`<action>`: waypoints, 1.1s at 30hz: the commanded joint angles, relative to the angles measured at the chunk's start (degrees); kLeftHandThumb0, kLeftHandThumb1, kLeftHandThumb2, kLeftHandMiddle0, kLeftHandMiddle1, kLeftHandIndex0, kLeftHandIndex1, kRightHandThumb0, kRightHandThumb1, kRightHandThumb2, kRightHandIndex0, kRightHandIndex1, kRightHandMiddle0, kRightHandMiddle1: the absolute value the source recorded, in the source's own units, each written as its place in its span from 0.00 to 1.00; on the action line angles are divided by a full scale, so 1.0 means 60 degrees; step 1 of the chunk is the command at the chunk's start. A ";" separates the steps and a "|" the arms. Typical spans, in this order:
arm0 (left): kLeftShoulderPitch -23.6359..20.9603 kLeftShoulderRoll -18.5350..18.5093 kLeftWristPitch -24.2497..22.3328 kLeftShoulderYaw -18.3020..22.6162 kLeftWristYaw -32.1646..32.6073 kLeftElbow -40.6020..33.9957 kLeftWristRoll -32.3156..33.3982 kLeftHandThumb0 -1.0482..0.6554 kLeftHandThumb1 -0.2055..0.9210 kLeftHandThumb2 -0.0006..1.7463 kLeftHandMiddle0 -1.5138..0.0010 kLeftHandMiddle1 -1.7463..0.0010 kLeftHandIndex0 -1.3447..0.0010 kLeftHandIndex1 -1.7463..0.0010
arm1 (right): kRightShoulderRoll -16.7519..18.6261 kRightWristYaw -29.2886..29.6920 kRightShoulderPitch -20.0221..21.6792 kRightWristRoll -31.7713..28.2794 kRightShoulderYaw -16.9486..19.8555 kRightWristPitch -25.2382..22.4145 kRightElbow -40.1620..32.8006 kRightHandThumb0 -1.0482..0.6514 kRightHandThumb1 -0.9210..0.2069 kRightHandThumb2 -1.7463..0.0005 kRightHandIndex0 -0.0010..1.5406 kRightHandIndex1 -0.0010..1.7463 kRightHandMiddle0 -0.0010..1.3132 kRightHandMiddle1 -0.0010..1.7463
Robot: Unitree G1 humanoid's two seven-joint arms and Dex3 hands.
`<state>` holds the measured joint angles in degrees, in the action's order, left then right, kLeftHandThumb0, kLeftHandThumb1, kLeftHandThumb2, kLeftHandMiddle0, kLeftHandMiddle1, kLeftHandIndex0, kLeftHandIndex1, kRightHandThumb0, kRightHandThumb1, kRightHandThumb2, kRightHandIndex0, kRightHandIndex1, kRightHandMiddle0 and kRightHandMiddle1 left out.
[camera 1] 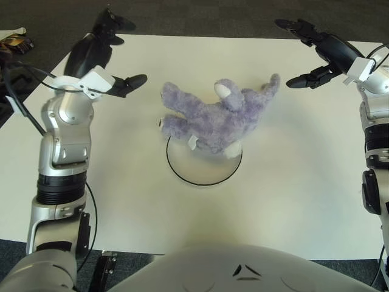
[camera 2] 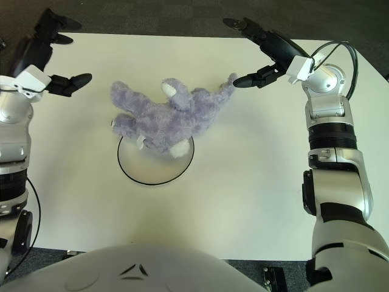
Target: Put the doll into the plate.
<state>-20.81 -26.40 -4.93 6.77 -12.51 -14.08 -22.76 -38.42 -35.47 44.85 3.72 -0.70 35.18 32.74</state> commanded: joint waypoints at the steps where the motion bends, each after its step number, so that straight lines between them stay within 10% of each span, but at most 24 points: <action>1: 0.0065 0.0118 0.0077 0.0066 0.0225 -0.0042 0.0270 0.35 0.55 0.58 0.75 0.34 0.88 0.24 | 0.0011 0.0076 0.0015 0.0049 -0.0005 -0.0009 -0.0134 0.05 0.19 0.74 0.00 0.00 0.00 0.09; 9: 0.0161 0.0430 0.0209 0.0156 0.0559 0.0123 0.0706 0.52 0.71 0.47 0.67 0.17 0.75 0.13 | 0.0023 0.0088 0.0006 0.0053 -0.0020 -0.0075 -0.0226 0.05 0.19 0.74 0.00 0.00 0.00 0.09; 18: 0.0204 0.0742 0.1020 -0.0063 0.1420 0.0694 0.0612 0.61 0.49 0.70 0.57 0.07 0.70 0.05 | 0.0056 0.0119 0.0012 0.0085 -0.0046 -0.0151 -0.0298 0.05 0.19 0.75 0.00 0.00 0.00 0.09; 33: 0.0042 0.0913 0.2580 -0.0272 0.1932 0.2981 0.1003 0.61 0.42 0.78 0.55 0.00 0.68 0.05 | 0.0098 0.0174 0.0015 0.0126 -0.0092 -0.0226 -0.0369 0.05 0.19 0.75 0.00 0.00 0.00 0.09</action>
<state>-20.02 -21.47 8.23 5.76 -2.07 -0.61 -17.41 -37.88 -35.19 44.84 3.84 -1.27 34.08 31.33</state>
